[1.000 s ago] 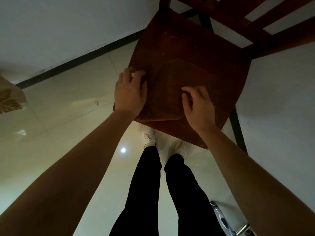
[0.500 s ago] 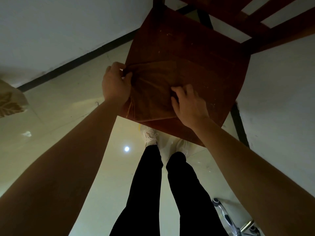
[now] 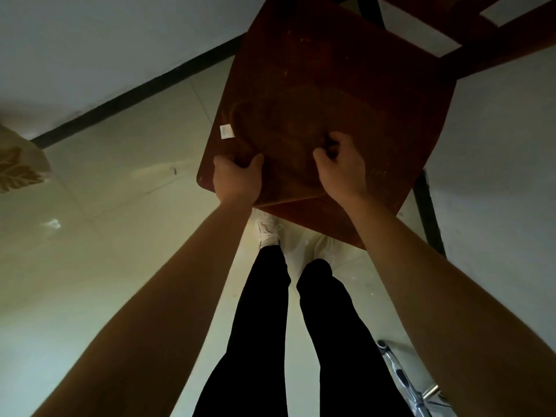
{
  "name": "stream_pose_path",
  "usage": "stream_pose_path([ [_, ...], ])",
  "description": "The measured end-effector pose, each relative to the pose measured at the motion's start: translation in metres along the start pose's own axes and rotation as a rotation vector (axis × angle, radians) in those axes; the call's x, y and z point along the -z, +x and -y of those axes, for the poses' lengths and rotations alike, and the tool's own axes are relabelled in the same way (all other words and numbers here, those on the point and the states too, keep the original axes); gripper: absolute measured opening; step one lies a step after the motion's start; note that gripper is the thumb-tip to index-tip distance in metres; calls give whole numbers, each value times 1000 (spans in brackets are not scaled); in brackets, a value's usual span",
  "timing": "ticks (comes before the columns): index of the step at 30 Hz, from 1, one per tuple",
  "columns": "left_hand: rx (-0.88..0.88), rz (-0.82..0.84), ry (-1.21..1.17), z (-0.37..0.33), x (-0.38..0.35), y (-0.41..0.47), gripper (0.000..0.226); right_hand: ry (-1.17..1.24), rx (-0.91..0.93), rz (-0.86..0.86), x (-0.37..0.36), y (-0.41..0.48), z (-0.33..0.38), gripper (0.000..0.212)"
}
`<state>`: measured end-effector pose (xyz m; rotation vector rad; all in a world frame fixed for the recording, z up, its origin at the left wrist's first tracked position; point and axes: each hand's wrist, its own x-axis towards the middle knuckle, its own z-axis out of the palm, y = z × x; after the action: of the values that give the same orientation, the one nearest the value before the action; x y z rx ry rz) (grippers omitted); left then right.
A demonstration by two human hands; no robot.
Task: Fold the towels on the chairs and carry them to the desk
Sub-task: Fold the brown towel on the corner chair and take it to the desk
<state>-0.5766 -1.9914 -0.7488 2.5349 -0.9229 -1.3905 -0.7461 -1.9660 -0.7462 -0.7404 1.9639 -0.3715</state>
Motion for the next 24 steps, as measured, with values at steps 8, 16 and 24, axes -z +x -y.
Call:
stream_pose_path([
  [8, 90, 464, -496, 5, 56, -15, 38, 236, -109, 145, 23, -35, 19, 14],
  [16, -30, 379, -785, -1, 127, -139, 39, 436, -14, 323, 74, -122, 77, 32],
  [24, -173, -98, -954, 56, 238, -328, 34, 229, 421, 514, 100, -309, 151, 34],
])
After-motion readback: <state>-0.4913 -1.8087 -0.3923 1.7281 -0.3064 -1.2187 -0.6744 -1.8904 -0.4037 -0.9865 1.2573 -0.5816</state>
